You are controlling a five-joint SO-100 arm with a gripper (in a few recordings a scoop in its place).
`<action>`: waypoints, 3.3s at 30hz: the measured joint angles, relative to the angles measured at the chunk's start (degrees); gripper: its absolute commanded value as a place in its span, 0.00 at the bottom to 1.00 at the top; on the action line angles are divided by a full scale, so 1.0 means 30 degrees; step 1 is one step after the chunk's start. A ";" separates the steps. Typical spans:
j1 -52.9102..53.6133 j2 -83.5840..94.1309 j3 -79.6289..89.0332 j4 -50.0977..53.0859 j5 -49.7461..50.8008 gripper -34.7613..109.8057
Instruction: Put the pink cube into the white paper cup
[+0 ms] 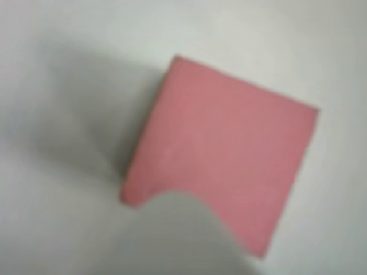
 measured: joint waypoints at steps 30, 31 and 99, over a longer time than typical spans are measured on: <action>0.0264 -0.5801 -0.5713 0.0000 -0.2139 0.51; 0.0352 -0.5859 -0.5830 0.0000 -0.2139 0.51; 0.5244 0.2578 -0.7617 0.9170 -0.4805 0.36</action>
